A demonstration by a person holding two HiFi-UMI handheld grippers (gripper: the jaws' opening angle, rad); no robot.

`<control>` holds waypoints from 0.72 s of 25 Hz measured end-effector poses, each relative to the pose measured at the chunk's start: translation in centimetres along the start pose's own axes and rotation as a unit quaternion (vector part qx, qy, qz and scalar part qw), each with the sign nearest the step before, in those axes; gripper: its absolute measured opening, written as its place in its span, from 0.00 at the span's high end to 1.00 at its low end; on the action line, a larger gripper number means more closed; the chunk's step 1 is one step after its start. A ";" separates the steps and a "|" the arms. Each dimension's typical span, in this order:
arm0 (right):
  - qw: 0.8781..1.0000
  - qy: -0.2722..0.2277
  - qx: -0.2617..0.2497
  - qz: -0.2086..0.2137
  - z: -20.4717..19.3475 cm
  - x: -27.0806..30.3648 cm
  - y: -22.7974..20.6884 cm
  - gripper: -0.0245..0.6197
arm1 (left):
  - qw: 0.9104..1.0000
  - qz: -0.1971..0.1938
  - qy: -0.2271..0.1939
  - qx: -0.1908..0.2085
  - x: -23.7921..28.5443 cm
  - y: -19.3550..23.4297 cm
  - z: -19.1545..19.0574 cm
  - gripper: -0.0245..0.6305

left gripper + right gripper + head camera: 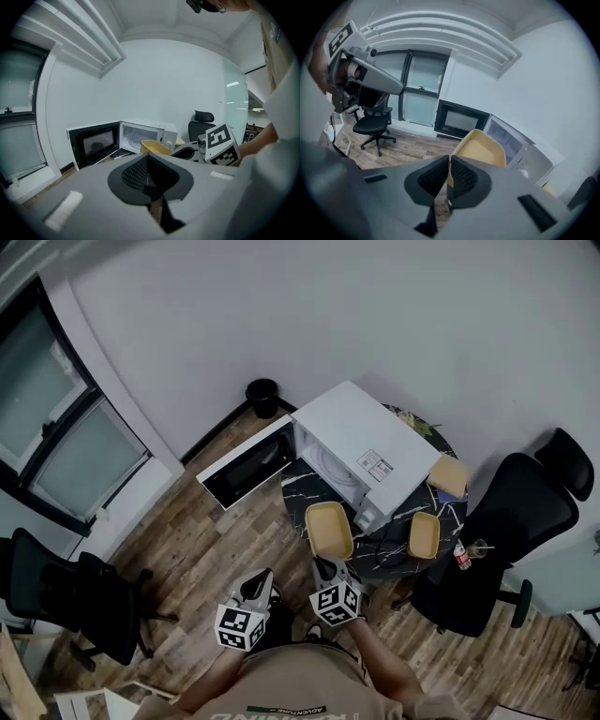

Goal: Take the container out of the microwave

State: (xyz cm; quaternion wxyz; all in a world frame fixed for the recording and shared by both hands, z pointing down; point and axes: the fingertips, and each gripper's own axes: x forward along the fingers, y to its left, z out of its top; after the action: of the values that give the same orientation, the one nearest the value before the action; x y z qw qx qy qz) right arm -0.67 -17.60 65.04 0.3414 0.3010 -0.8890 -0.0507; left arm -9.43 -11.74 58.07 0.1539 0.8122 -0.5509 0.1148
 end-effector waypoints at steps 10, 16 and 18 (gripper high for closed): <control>1.000 -0.008 0.019 0.019 0.1 -3.7 4.8 0.95 | 1.000 0.005 -0.001 0.014 -4.2 -1.0 -0.5 0.95; 0.999 -0.006 -0.030 0.018 2.0 -5.5 6.7 0.95 | 0.999 -0.030 -0.014 0.025 -5.3 -1.3 -0.1 0.95; 0.999 -0.011 -0.032 0.017 3.0 -6.1 6.9 0.95 | 0.999 -0.038 -0.020 0.029 -5.6 -1.2 0.1 0.95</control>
State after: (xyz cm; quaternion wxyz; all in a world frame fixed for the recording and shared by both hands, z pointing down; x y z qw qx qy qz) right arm -2.52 -8.86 61.28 0.3419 0.2742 -0.8956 -0.0764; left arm -10.38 -6.52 55.86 0.1235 0.8386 -0.5194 0.1081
